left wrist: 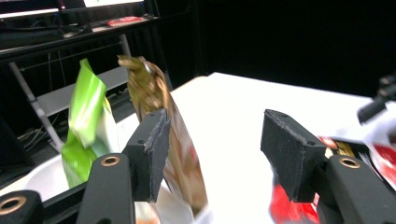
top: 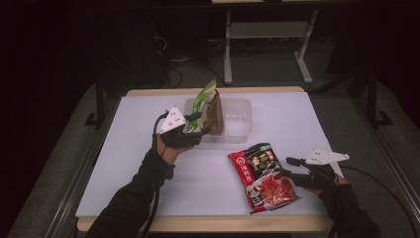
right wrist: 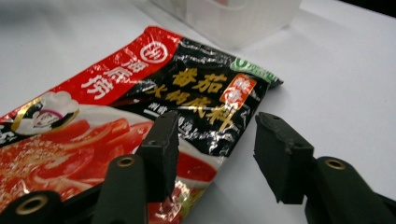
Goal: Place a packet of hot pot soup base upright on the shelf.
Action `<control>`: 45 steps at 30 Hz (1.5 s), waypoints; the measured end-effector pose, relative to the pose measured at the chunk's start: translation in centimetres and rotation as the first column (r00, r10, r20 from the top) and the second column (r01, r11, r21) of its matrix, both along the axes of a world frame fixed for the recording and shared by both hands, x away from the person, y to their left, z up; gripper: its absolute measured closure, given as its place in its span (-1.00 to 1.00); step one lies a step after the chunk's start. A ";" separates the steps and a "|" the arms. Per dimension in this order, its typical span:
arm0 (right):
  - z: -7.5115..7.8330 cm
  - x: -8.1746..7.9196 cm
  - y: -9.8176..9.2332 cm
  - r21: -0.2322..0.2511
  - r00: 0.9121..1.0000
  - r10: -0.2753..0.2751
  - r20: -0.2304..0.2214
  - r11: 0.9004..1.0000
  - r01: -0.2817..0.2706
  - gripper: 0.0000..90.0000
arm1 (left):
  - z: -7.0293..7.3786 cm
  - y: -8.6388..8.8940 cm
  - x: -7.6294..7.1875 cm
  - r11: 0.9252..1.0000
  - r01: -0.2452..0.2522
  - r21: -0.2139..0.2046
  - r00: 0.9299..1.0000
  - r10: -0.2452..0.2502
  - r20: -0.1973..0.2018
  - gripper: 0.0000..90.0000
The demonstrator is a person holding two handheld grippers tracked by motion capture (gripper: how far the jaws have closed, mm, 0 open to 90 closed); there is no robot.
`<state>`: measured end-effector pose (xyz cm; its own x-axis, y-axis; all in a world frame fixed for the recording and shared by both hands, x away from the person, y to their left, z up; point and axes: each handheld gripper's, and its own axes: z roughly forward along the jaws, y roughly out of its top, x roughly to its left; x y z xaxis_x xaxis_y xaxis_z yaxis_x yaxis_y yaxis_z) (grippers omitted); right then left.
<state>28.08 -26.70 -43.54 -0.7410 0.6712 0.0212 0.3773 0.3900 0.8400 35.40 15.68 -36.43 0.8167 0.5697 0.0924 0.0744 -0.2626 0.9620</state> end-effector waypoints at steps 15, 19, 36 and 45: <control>0.0 -1.9 -0.4 -0.038 0.989 -0.100 -0.109 0.995 0.096 0.02 | -4.3 1.7 -2.4 0.982 0.123 0.141 0.982 -0.100 -0.162 -0.18; 0.1 -2.4 -0.2 -0.052 0.982 -0.129 -0.138 0.991 0.123 -0.07 | -5.1 1.5 -2.0 0.985 0.148 0.092 0.967 -0.125 -0.221 -0.18; -1.5 -1.6 -0.5 0.097 0.935 -0.032 -0.354 0.993 0.071 -0.16 | -6.9 -2.1 -0.9 0.982 0.188 0.031 0.918 -0.164 -0.360 -0.33; -1.7 -1.3 1.1 0.078 0.927 -0.002 -0.376 0.996 0.033 -0.16 | -7.3 -3.7 -0.2 0.977 0.212 -0.002 0.879 -0.191 -0.437 -0.46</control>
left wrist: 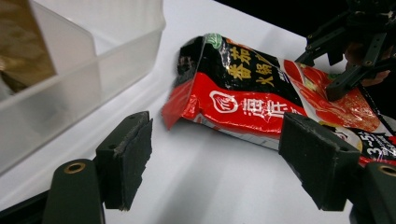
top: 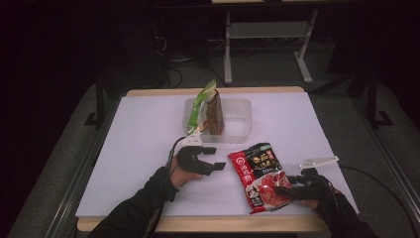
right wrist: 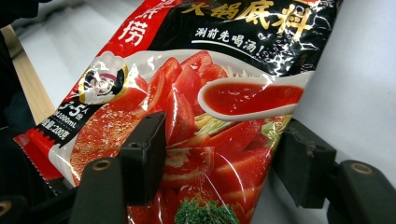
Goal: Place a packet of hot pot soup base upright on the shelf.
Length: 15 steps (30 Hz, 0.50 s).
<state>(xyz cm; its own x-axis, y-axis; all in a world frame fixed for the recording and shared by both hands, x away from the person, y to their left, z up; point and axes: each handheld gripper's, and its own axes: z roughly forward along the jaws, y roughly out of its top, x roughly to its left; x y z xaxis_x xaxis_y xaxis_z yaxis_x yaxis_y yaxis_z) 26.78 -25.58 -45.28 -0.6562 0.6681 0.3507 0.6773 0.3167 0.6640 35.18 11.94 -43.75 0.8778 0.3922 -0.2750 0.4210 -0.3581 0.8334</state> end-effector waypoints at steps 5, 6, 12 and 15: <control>0.0 -0.1 0.2 -0.005 1.000 -0.010 0.009 1.000 0.010 -0.09 | -0.6 -1.3 0.4 1.000 0.015 0.024 0.999 -0.014 -0.038 -0.49; -0.1 -0.1 0.2 -0.004 1.000 -0.014 0.011 1.000 0.014 -0.06 | -0.7 -1.6 0.5 0.999 0.026 0.028 0.999 -0.025 -0.041 -0.50; -0.1 -0.1 0.1 0.000 0.999 -0.027 0.017 1.000 0.027 0.08 | -1.5 -3.0 1.1 0.998 0.012 0.054 0.996 -0.007 -0.087 -0.55; -0.2 -0.1 0.2 -0.004 0.999 -0.029 0.026 1.000 0.029 0.15 | -1.7 -3.6 1.3 0.998 0.015 0.060 0.995 -0.009 -0.104 -0.55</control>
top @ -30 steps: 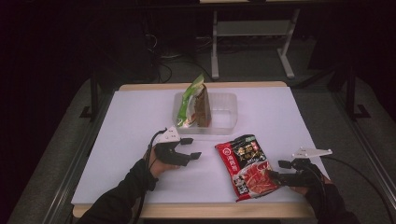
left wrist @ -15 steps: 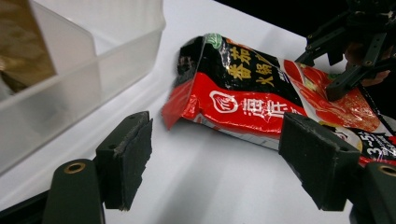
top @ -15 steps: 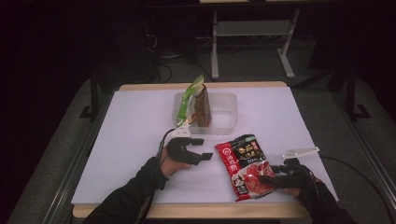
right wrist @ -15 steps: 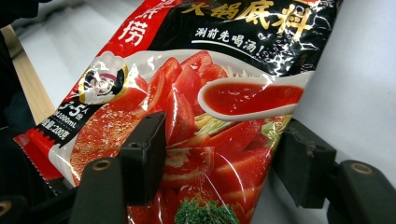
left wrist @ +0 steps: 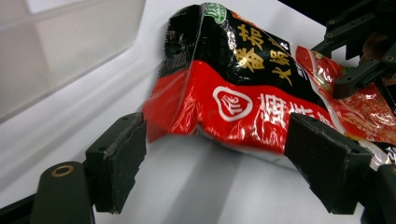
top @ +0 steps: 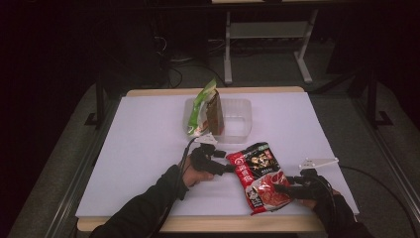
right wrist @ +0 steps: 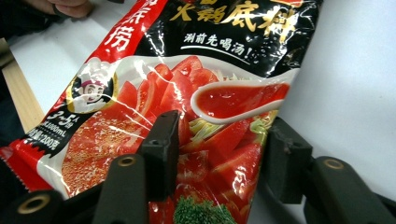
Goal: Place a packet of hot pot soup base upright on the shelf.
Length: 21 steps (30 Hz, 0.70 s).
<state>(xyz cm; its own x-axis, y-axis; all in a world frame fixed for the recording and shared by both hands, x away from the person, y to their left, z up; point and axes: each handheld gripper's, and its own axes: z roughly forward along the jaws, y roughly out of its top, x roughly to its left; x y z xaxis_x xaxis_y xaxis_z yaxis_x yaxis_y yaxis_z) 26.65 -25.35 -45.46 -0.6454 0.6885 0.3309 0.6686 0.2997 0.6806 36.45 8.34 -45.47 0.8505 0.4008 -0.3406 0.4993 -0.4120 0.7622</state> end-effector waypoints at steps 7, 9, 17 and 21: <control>-0.1 0.0 0.1 -0.007 1.000 -0.007 0.028 1.000 0.008 0.30 | -0.2 -0.8 0.2 1.000 0.015 0.023 1.000 -0.015 -0.022 -0.56; 0.0 -0.1 0.2 -0.009 0.999 -0.009 0.031 1.000 0.009 0.31 | -0.2 -0.8 0.2 0.999 0.023 0.027 0.999 -0.022 -0.028 -0.55; -0.1 -0.2 0.4 -0.013 0.999 -0.015 0.046 1.000 0.015 0.33 | -0.3 -1.7 -0.1 0.996 0.077 0.034 0.996 -0.075 -0.038 -0.51; -0.1 -0.2 0.4 -0.010 0.999 -0.017 0.049 1.000 0.017 0.34 | -0.4 -2.2 -0.1 0.995 0.094 0.030 0.995 -0.092 -0.044 -0.52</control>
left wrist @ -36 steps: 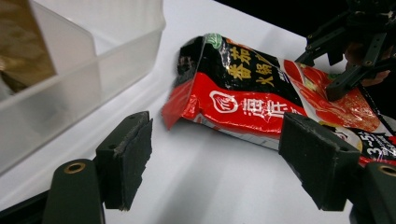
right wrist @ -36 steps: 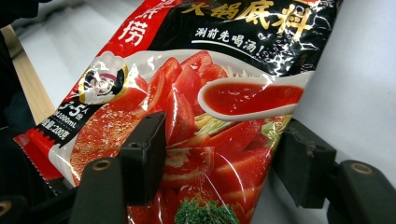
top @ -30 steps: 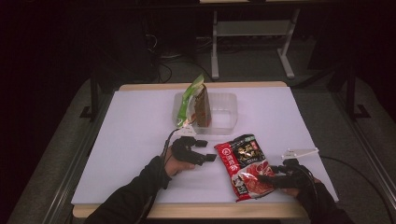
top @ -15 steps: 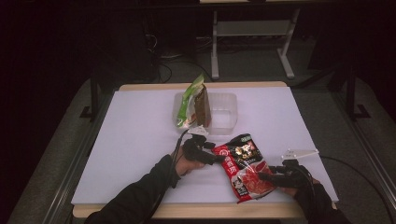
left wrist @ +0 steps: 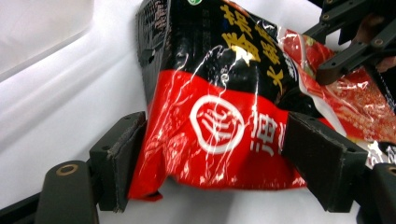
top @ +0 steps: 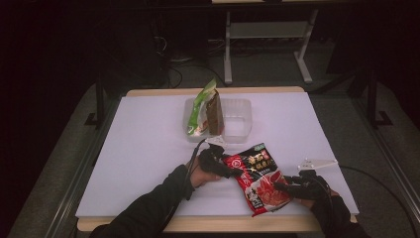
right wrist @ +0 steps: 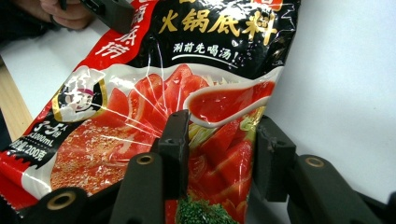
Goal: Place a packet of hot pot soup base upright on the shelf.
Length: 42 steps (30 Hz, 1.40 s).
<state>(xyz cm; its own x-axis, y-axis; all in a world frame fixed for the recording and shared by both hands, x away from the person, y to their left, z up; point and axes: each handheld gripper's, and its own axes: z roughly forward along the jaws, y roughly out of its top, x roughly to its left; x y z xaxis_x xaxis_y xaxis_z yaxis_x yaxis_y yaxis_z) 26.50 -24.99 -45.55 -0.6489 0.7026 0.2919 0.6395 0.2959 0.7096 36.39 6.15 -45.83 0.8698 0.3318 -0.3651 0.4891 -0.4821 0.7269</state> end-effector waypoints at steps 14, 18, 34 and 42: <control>0.1 0.0 -0.1 0.008 1.000 0.004 0.019 1.000 -0.005 0.39 | 0.7 0.8 -0.1 0.991 -0.104 -0.089 0.989 0.113 0.097 0.64; 0.2 0.0 0.1 0.004 1.000 0.010 0.029 1.000 -0.010 0.39 | 1.0 1.0 -0.2 0.988 -0.113 -0.107 0.982 0.128 0.138 0.83; 0.3 0.0 0.2 -0.026 0.999 0.022 0.026 0.999 -0.021 0.28 | 0.5 1.5 0.1 0.994 -0.111 0.015 0.992 0.110 0.060 -0.52; 1.6 -0.7 -0.9 -0.063 0.999 0.038 -0.004 0.997 -0.038 0.21 | 0.5 2.4 -0.5 0.999 -0.034 0.030 0.999 0.033 0.034 -0.60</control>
<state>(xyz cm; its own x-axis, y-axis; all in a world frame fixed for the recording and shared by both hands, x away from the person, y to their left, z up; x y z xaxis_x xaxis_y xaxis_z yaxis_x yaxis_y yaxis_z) 25.78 -25.85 -43.96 -0.6746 0.6947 0.2498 0.6293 0.3641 0.6866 35.85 8.56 -45.30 0.8693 0.3719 -0.3256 0.4814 -0.4878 0.7282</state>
